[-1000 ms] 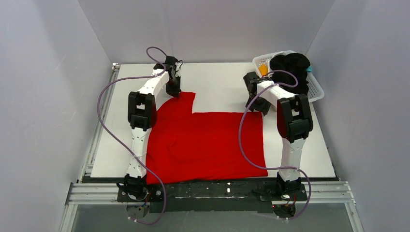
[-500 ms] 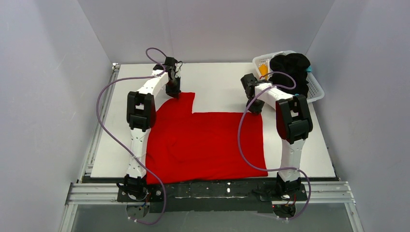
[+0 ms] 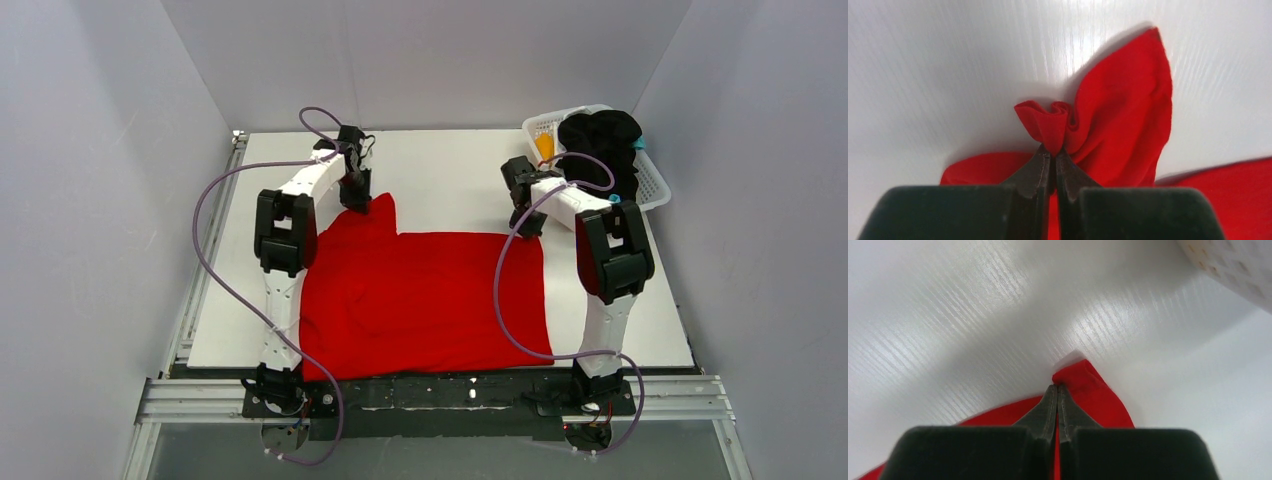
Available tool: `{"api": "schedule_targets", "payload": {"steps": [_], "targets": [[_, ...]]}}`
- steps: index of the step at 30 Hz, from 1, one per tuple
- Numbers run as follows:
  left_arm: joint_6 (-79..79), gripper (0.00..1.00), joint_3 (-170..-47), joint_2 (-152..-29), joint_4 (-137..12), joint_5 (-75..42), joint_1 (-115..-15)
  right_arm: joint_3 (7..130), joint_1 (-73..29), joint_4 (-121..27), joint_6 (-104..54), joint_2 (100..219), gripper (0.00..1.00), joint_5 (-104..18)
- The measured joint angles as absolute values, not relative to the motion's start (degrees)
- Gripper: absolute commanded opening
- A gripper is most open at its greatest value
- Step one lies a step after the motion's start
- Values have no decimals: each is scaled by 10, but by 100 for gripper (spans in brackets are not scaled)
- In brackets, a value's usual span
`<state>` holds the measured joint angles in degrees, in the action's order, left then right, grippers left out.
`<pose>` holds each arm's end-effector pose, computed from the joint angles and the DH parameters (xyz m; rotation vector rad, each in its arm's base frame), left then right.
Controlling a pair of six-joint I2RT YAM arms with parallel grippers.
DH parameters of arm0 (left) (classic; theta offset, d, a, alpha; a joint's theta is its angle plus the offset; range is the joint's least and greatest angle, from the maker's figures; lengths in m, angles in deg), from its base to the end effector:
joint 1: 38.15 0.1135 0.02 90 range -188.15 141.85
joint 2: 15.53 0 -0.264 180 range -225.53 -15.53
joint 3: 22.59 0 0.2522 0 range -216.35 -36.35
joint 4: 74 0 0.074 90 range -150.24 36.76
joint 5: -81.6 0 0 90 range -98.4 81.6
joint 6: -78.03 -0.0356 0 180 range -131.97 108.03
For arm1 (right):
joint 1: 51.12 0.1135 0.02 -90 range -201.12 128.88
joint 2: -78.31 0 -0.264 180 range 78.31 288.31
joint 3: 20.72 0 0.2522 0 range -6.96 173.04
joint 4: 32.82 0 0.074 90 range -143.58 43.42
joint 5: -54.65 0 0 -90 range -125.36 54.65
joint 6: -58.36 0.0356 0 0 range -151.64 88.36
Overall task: Fold and stack the t-shirts
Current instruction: Grab the side of the flattened tshirt furthest away from the robot with both arms, then fold the other side of the tshirt into a rectangle
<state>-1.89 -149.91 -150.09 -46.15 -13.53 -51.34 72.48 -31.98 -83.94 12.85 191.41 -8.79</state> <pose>0.5299 -0.1275 0.2069 0.1108 2.1965 -0.3269 0.3785 0.1145 0.1704 0.6721 2.5198 -0.2930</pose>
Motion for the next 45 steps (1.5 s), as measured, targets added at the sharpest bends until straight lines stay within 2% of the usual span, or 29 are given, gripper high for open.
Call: {"api": "schedule_targets", "payload": {"steps": [11,30,37,45], "targets": [[-18,0,-1397,-1409,-477,-161,-513,716,-311,-821,54,1845,1,-101],[-19,0,-1092,-1114,-513,-250,-514,553,-243,-810,26,1659,1,-134],[9,0,-987,-977,-504,-210,-525,512,-239,-825,22,1604,1,-140],[63,0,-944,-879,-466,-123,-570,512,-239,-838,9,1593,1,-138]]}}
